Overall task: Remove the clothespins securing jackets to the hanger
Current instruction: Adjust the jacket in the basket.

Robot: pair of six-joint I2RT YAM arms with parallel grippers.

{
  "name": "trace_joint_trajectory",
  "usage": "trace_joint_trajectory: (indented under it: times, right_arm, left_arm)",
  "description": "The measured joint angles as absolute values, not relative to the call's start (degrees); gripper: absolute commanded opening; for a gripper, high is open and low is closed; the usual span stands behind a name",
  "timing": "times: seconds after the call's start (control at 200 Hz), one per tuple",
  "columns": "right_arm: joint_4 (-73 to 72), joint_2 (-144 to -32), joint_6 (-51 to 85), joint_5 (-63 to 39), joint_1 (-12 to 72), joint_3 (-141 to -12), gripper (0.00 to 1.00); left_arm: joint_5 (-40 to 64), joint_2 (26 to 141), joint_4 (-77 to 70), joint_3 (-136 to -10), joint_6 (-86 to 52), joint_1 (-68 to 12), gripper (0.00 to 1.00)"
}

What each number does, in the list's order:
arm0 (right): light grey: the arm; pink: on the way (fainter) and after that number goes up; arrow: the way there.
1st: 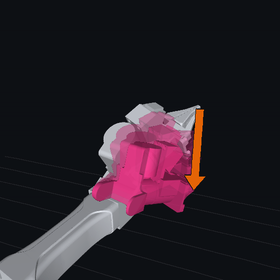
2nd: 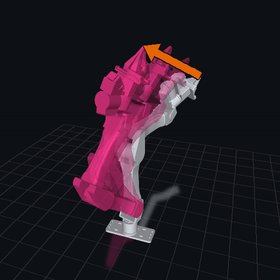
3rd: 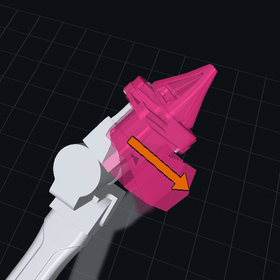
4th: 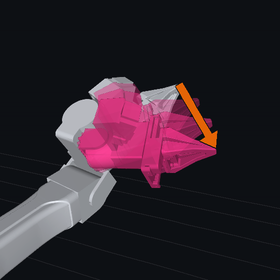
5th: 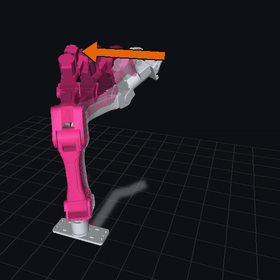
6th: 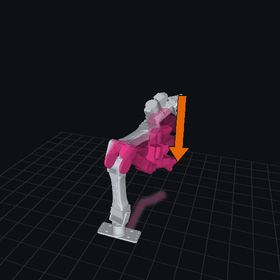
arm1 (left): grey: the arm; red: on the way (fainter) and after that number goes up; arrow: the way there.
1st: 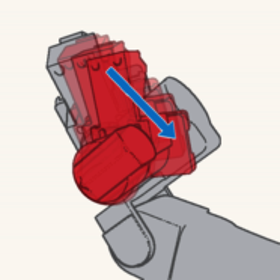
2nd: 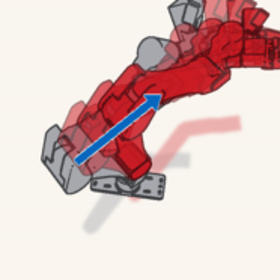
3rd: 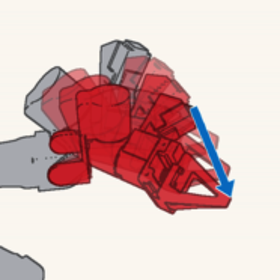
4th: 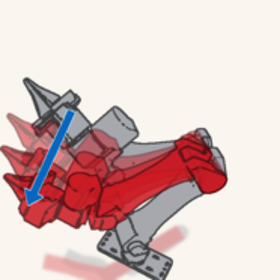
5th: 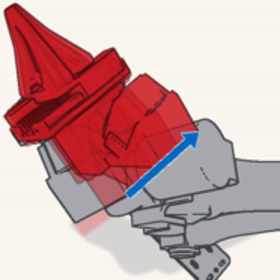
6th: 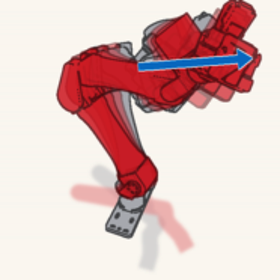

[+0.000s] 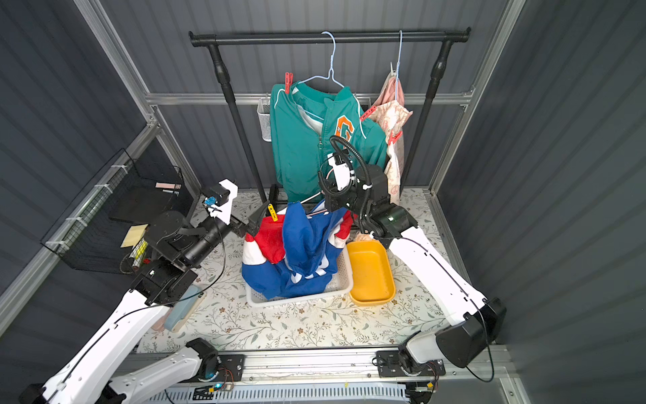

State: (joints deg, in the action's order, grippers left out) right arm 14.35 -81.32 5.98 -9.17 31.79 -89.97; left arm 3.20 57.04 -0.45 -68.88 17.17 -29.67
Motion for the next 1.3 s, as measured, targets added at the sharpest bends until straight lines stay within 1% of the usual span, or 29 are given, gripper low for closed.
trace_joint_trajectory:
  times: [0.295,0.525,0.645,0.735,0.81,0.875,1.001,1.151,1.246,1.301]
  right_arm:
    - [18.6,-81.6,1.0,-4.7,36.3,-94.9,0.00]
    - [20.5,-83.5,-1.2,-3.0,38.7,-96.6,0.00]
    - [21.2,-84.0,-1.8,-2.6,39.1,-97.2,0.00]
    - [21.2,-84.1,-2.0,-2.6,39.1,-97.3,0.00]
    - [21.2,-84.1,-2.0,-2.6,39.2,-97.3,0.00]
    - [21.2,-84.1,-2.0,-2.6,39.3,-97.3,0.00]
    - [21.2,-84.1,-2.3,-2.6,39.6,-97.3,0.00]
    - [20.9,-84.1,-2.6,-2.7,39.7,-97.3,0.00]
    - [20.9,-84.1,-2.7,-2.9,39.8,-97.3,0.00]
    - [20.9,-84.1,-2.7,-3.0,39.8,-97.3,0.00]
  left_arm:
    - [6.6,68.9,3.4,-80.1,20.1,-30.3,0.99]
    - [7.8,77.8,10.9,-88.8,24.1,-34.1,0.99]
    - [7.7,80.5,14.0,-90.4,25.4,-36.1,0.95]
    - [7.4,81.7,15.9,-90.6,26.1,-37.0,0.89]
    - [6.9,82.4,17.0,-90.6,26.5,-37.2,0.81]
    - [6.4,82.8,17.7,-90.7,26.8,-37.1,0.73]
    - [5.6,83.6,18.1,-91.2,27.1,-37.1,0.50]
    - [6.0,83.9,18.4,-91.6,27.3,-37.1,0.20]
    - [7.2,83.9,18.5,-91.5,27.1,-37.4,0.09]
    - [8.1,83.7,18.5,-91.4,27.1,-37.5,0.01]
